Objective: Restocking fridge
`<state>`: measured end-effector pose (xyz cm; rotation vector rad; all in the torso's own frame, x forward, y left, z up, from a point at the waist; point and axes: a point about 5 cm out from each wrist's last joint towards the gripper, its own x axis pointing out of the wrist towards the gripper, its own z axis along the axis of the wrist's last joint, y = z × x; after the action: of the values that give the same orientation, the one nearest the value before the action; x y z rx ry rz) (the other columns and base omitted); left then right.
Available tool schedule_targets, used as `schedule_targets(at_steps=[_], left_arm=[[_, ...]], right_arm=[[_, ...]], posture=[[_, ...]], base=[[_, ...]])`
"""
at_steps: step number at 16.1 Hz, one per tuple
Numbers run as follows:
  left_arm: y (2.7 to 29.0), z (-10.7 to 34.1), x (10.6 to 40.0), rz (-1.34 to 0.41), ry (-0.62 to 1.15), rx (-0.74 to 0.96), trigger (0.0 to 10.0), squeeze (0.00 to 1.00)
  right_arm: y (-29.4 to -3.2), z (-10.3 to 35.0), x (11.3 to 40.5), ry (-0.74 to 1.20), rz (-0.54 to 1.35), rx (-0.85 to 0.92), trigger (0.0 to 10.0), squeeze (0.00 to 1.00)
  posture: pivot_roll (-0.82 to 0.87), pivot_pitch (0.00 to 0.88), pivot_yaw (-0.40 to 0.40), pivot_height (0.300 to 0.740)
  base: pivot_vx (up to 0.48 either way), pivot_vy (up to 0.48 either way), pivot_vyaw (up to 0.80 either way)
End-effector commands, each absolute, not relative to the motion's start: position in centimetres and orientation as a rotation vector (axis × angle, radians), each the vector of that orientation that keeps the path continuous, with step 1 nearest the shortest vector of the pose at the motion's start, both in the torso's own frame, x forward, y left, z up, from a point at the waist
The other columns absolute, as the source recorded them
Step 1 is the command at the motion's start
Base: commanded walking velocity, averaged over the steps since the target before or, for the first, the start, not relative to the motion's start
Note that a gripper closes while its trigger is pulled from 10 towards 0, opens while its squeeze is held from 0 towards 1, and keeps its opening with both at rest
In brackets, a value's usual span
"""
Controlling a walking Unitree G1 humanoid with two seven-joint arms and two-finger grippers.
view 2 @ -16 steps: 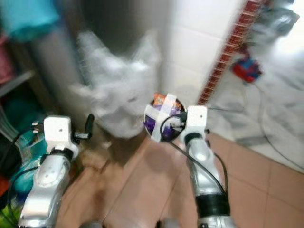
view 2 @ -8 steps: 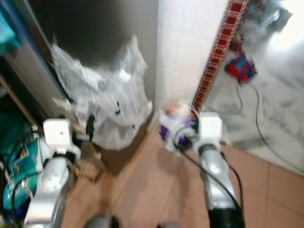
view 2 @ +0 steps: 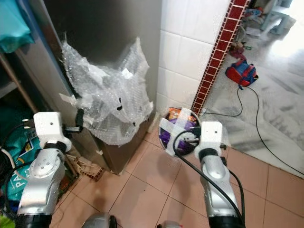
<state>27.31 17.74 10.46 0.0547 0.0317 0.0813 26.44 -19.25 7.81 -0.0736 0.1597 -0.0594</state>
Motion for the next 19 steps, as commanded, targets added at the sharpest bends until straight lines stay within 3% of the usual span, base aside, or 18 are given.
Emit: schedule_targets(at_steps=[1, 8, 15, 19], left_arm=[[17.8, 11.1, 28.7, 0.081, 0.005, 0.055, 10.0, 0.0], [17.1, 13.0, 33.6, 0.043, -0.054, 0.012, 10.0, 0.0], [17.1, 13.3, 34.9, 0.05, -0.075, -0.023, 10.0, 0.0], [15.7, 12.9, 35.4, -0.086, -0.038, -0.076, 10.0, 0.0]], right_arm=[[-19.3, 9.0, 26.6, 0.12, -0.054, -0.075, 10.0, 0.0], [-19.6, 9.4, 26.3, 0.128, -0.041, -0.095, 10.0, 0.0], [-20.9, 9.7, 24.7, 0.154, -0.056, -0.126, 10.0, 0.0], [-20.9, 9.9, 25.0, 0.158, -0.052, -0.136, 10.0, 0.0]], posture=[[0.04, 0.076, -0.016, 0.74], [-0.01, 0.09, -0.021, 0.74], [-0.05, 0.127, -0.03, 0.74], [-0.05, 0.123, -0.033, 0.74]], base=[[0.0, 0.0, 0.0], [0.0, 0.0, 0.0], [0.0, 0.0, 0.0], [0.0, 0.0, 0.0]])
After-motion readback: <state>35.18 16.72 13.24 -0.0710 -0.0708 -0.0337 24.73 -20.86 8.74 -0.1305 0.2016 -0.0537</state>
